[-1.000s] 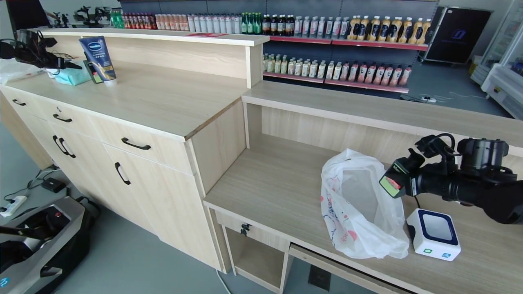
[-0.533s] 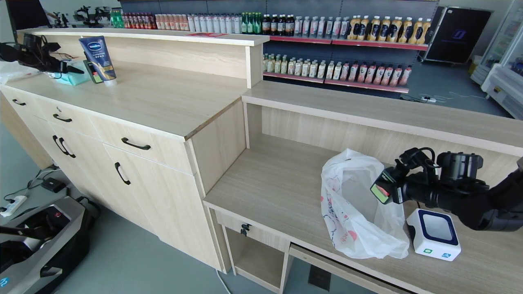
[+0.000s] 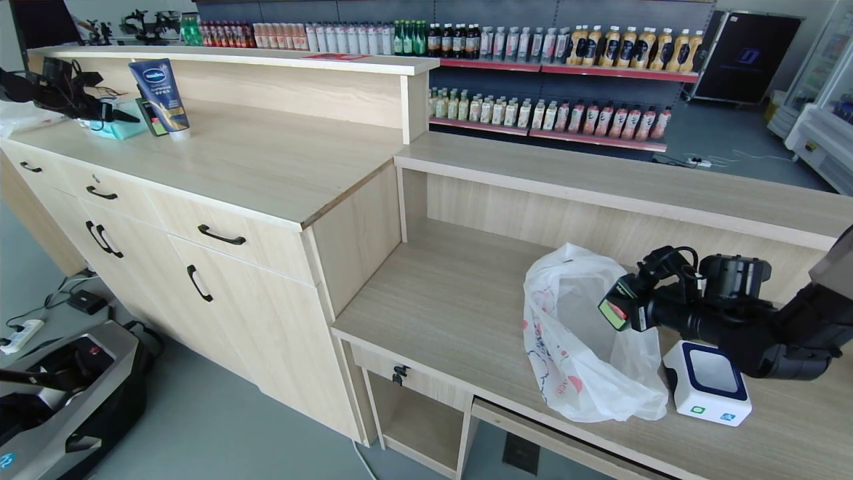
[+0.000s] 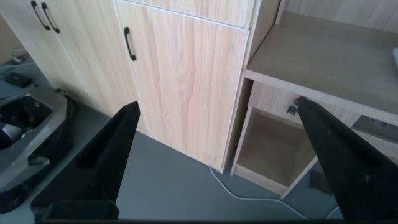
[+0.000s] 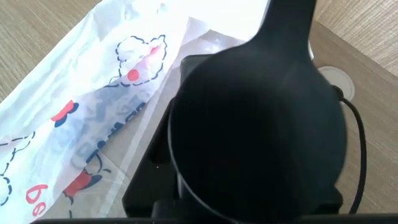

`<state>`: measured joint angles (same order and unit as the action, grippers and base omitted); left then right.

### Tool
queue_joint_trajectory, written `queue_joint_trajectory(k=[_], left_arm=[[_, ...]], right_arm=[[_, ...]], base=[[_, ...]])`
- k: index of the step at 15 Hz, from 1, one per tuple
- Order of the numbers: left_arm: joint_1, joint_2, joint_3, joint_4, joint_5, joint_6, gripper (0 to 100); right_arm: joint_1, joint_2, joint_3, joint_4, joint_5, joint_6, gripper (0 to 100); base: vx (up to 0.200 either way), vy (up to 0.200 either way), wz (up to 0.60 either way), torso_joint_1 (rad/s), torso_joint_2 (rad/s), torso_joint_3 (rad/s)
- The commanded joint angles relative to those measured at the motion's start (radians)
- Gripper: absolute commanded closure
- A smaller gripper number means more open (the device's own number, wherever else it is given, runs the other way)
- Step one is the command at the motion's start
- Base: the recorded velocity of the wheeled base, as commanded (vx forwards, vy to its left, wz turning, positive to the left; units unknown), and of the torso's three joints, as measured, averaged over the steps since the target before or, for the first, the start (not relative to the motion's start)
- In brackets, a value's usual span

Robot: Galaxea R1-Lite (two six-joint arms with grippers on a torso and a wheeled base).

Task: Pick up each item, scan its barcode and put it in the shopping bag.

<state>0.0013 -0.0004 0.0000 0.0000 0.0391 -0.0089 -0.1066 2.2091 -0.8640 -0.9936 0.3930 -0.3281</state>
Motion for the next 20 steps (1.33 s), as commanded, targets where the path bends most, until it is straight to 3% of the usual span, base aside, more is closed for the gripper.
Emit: queue_joint_trajectory(k=[1, 20], left_arm=[[0.0, 0.0, 0.0, 0.0, 0.001, 0.0, 0], [0.0, 0.0, 0.0, 0.0, 0.001, 0.0, 0]], right_arm=[[0.007, 0.032, -0.026, -0.017, 0.001, 0.024, 100], [0.031, 0.204, -0.162, -0.016, 0.0, 0.021, 100]], base=[[0.0, 0.0, 0.0, 0.0, 0.0, 0.0], [0.0, 0.0, 0.0, 0.0, 0.0, 0.0]])
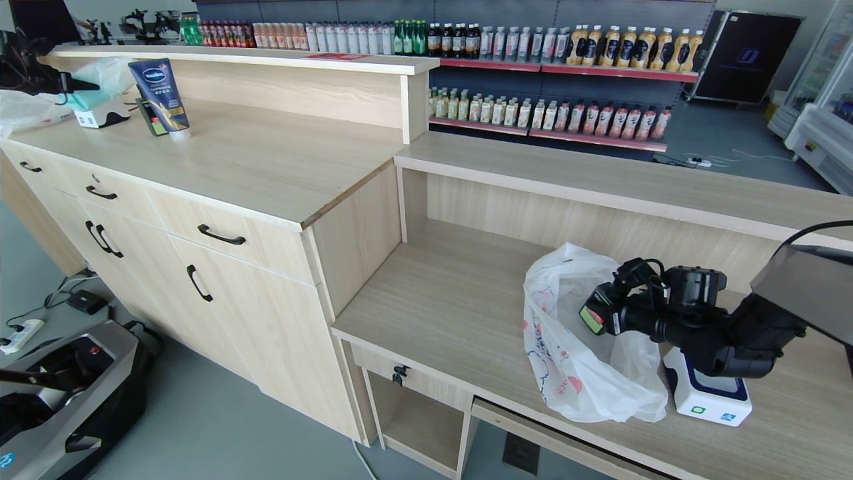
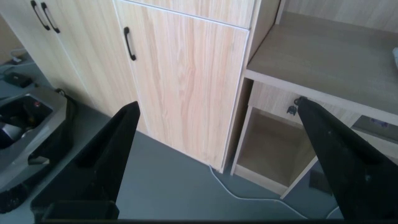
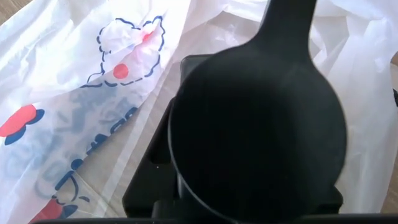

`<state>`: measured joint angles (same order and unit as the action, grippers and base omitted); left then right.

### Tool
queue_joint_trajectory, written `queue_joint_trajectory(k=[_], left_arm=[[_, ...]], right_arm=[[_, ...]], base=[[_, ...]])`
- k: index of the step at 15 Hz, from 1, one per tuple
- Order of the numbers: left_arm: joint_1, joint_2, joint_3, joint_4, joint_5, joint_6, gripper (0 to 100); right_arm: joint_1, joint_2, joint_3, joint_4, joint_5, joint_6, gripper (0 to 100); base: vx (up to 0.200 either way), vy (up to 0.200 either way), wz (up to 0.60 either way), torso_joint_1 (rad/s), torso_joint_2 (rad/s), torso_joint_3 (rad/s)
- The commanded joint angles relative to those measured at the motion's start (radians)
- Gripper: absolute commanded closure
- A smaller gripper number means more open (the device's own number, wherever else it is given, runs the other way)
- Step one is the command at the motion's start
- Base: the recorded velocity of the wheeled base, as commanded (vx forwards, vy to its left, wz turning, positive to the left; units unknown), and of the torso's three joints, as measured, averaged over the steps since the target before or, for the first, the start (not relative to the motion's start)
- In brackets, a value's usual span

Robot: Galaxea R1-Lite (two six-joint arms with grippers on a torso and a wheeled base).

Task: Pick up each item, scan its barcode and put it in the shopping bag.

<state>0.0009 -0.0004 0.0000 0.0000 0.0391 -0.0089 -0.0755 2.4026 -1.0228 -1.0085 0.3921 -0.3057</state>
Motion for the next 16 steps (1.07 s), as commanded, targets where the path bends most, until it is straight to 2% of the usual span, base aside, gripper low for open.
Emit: queue_joint_trajectory(k=[1, 16], left_arm=[[0.001, 0.0, 0.0, 0.0, 0.001, 0.0, 0], [0.001, 0.0, 0.0, 0.0, 0.001, 0.0, 0]], right_arm=[[0.0, 0.013, -0.003, 0.001, -0.001, -0.001, 100], [-0.004, 0.035, -0.002, 0.021, 0.001, -0.027, 100]], base=[[0.0, 0.0, 0.0, 0.0, 0.0, 0.0], [0.0, 0.0, 0.0, 0.0, 0.0, 0.0]])
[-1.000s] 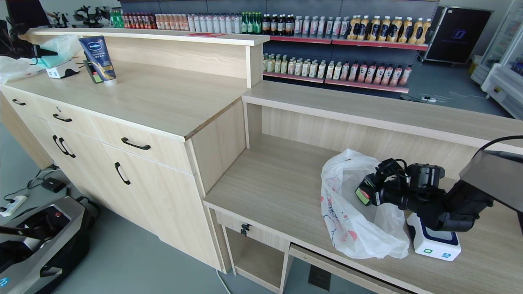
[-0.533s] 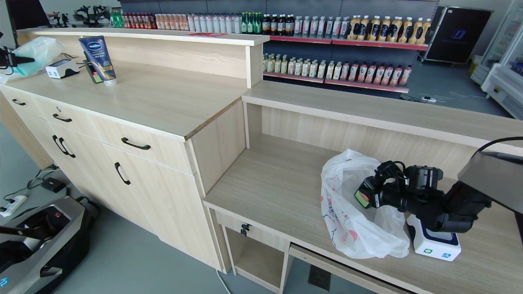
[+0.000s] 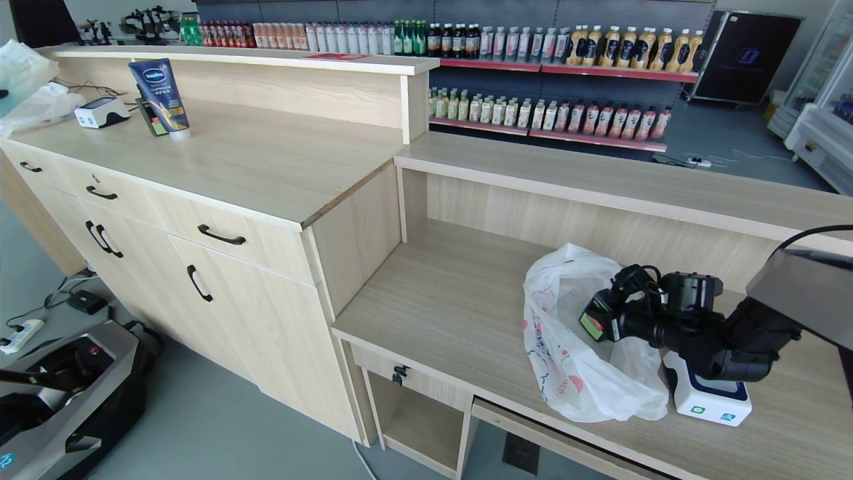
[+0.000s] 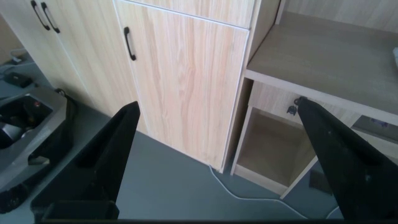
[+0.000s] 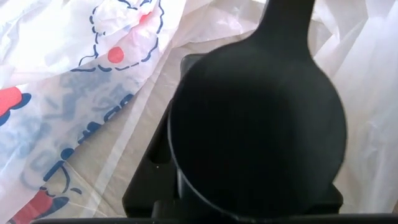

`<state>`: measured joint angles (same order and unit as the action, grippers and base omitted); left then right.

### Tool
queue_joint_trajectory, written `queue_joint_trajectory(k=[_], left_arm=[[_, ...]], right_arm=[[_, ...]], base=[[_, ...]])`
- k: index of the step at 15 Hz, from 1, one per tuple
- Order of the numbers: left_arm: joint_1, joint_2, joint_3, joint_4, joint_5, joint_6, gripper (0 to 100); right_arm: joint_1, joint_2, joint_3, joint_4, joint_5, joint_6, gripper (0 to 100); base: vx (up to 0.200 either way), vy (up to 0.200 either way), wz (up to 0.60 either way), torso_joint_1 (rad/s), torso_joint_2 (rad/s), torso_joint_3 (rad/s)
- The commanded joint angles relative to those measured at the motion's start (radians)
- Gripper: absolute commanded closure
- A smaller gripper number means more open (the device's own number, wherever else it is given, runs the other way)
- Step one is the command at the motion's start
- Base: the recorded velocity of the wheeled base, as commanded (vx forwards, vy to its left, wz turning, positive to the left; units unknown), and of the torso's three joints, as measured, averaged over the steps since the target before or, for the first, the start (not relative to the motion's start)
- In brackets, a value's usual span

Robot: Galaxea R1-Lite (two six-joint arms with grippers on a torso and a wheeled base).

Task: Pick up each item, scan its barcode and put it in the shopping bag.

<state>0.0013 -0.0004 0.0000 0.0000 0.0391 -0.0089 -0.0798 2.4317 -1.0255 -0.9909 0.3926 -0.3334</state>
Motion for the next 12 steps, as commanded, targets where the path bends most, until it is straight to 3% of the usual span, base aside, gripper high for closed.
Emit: queue_joint_trajectory(k=[1, 2, 7, 12], left_arm=[[0.0, 0.0, 0.0, 0.0, 0.001, 0.0, 0], [0.0, 0.0, 0.0, 0.0, -0.001, 0.0, 0], [0.0, 0.0, 0.0, 0.0, 0.001, 0.0, 0], [0.0, 0.0, 0.0, 0.0, 0.001, 0.0, 0]], right_arm=[[0.0, 0.01, -0.002, 0.003, 0.0, -0.006, 100], [0.0, 0.013, -0.002, -0.003, -0.001, -0.012, 0], [-0.002, -0.045, -0.002, 0.005, 0.005, -0.009, 0], [-0.003, -0.39, 0.131, 0.083, 0.002, -0.015, 0]], base=[[0.0, 0.0, 0.0, 0.0, 0.0, 0.0], [0.0, 0.0, 0.0, 0.0, 0.0, 0.0], [0.0, 0.0, 0.0, 0.0, 0.0, 0.0], [0.0, 0.0, 0.0, 0.0, 0.0, 0.0]])
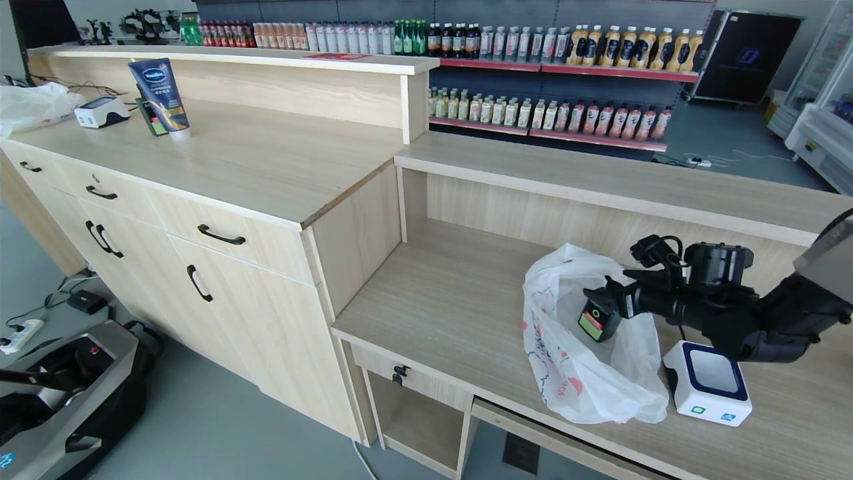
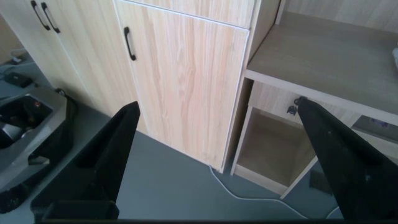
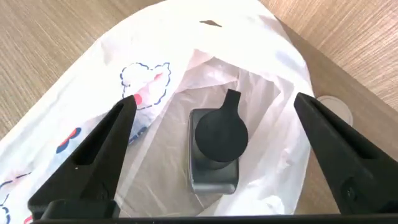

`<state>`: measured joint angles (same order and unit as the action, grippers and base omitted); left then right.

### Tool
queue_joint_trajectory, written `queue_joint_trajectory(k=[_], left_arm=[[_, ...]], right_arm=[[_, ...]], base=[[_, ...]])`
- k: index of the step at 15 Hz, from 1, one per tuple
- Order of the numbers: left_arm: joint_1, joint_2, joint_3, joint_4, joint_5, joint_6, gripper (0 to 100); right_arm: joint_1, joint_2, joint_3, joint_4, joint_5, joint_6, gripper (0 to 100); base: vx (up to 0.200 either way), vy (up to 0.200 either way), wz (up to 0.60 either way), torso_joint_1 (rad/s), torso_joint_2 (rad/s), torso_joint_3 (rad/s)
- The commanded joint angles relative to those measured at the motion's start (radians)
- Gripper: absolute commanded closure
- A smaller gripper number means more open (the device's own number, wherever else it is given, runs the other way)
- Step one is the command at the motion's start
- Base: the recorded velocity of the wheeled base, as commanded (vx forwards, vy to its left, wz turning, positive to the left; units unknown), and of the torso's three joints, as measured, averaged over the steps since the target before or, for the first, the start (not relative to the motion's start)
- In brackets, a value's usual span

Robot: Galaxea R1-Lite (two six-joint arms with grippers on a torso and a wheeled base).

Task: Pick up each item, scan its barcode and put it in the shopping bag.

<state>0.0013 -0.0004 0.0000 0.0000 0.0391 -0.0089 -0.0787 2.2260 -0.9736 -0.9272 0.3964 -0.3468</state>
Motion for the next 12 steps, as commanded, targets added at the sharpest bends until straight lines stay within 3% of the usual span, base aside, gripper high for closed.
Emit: queue_joint_trajectory(k=[1, 3, 4, 6, 9, 12], left_arm=[[0.0, 0.0, 0.0, 0.0, 0.001, 0.0, 0], [0.0, 0.0, 0.0, 0.0, -0.001, 0.0, 0], [0.0, 0.0, 0.0, 0.0, 0.001, 0.0, 0], [0.0, 0.0, 0.0, 0.0, -0.001, 0.0, 0], [0.0, 0.0, 0.0, 0.0, 0.001, 0.0, 0], [0.0, 0.0, 0.0, 0.0, 0.001, 0.0, 0]], right_arm=[[-0.01, -0.264, 0.147, 0.019, -0.002, -0.004, 0], [-0.049, -0.411, 0.26, 0.031, -0.005, -0.05, 0], [-0.085, -0.489, 0.293, 0.074, -0.016, -0.135, 0], [-0.17, -0.621, 0.277, 0.171, -0.024, -0.25, 0], [-0.257, -0.743, 0.128, 0.332, -0.028, -0.184, 0], [-0.423, -0.753, -0.099, 0.731, -0.283, -0.123, 0]], base=[[0.0, 0.0, 0.0, 0.0, 0.0, 0.0], [0.0, 0.0, 0.0, 0.0, 0.0, 0.0], [0.0, 0.0, 0.0, 0.0, 0.0, 0.0], [0.0, 0.0, -0.6, 0.0, 0.0, 0.002], [0.0, 0.0, -0.6, 0.001, 0.01, 0.005], [0.0, 0.0, -0.6, 0.001, 0.0, 0.004]])
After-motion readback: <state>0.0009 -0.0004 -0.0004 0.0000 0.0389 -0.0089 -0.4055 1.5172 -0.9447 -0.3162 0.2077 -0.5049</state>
